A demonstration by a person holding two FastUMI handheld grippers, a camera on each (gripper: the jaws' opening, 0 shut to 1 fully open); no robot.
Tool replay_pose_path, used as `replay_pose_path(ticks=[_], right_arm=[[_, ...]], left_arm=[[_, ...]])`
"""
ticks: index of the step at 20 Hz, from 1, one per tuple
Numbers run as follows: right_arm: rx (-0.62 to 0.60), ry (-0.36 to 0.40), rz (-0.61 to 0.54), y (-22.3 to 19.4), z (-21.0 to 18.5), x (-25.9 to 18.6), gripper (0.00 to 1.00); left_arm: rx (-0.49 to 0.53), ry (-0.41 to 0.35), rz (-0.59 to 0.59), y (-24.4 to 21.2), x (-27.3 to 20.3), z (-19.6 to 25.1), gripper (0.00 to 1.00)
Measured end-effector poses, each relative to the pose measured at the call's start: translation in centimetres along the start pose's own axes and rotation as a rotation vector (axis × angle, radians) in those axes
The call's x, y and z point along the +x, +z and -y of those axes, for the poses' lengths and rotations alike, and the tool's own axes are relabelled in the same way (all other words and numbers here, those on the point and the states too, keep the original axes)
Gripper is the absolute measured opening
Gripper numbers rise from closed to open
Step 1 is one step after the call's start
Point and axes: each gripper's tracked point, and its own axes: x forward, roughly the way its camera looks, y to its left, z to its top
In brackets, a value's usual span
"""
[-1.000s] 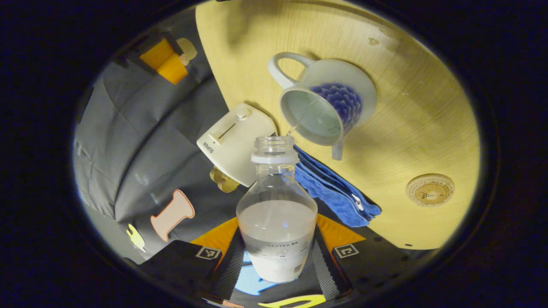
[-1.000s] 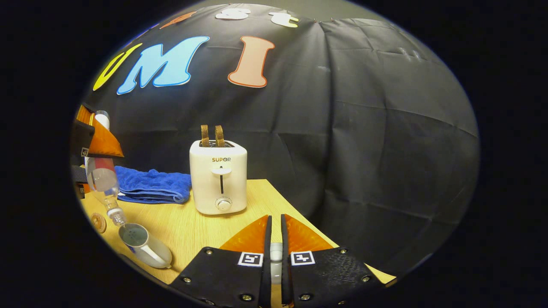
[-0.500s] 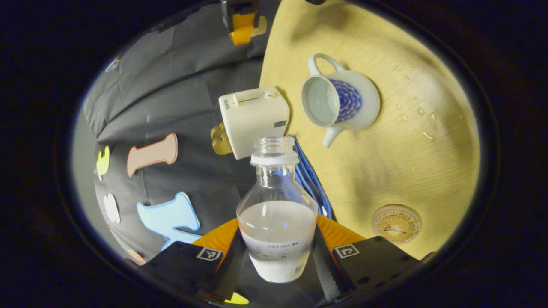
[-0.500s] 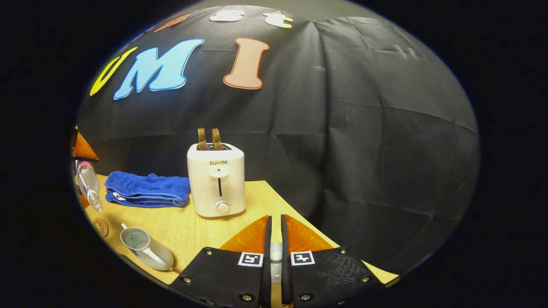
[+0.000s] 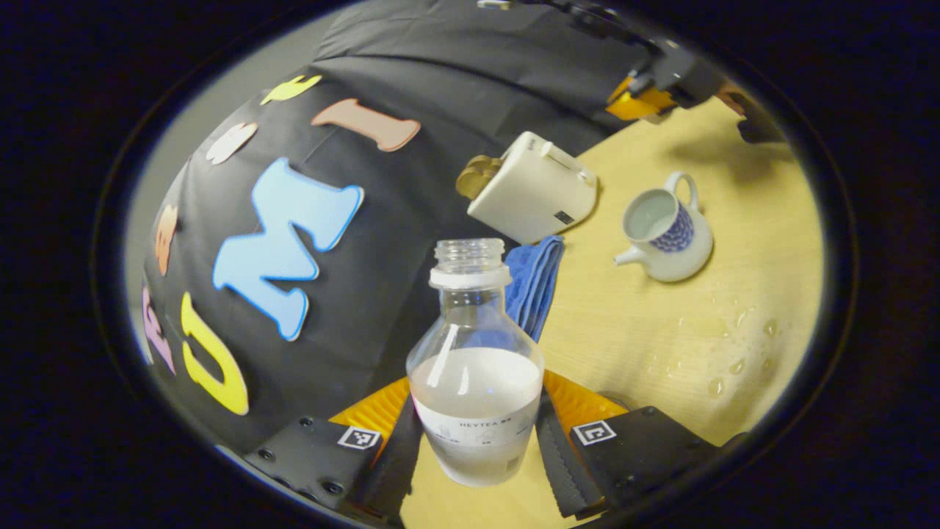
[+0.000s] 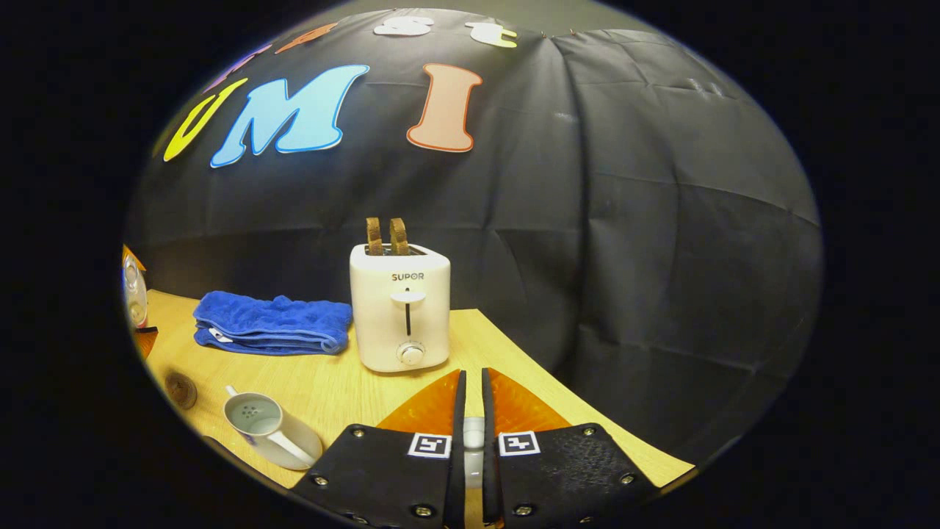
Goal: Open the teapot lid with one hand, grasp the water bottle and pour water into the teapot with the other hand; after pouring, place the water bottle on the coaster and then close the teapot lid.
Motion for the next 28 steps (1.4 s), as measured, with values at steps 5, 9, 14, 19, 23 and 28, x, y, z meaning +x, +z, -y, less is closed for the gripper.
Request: replay_pose_path(ticks=[5, 9, 14, 19, 23, 28], right_arm=[[0.032, 0.028, 0.017, 0.4, -0.9, -0.1, 0.1], [0.048, 0.024, 0.024, 0.6, -0.6, -0.1, 0.09], [0.057, 0.024, 0.021, 0.4, -0.5, -0.1, 0.1], [0.047, 0.016, 0.029, 0.7, -0.4, -0.2, 0.1], [0.059, 0.016, 0.031, 0.8, -0.3, -0.3, 0.1], [0.056, 0.023, 0.035, 0.9, -0.6, -0.3, 0.09]], left_arm=[[-0.411, 0.018, 0.006, -1.7, 1.5, 0.2, 0.87], [-0.674, -0.008, 0.017, -2.4, 2.5, 1.4, 0.87], [-0.81, 0.024, 0.054, -2.9, 3.5, 0.9, 0.86], [-0.851, 0.016, 0.086, -1.9, 3.7, 0.7, 0.86], [-0.892, 0.034, 0.092, -2.1, 4.2, 1.0, 0.86], [-0.895, 0.041, 0.084, -2.4, 4.3, 1.1, 0.89]])
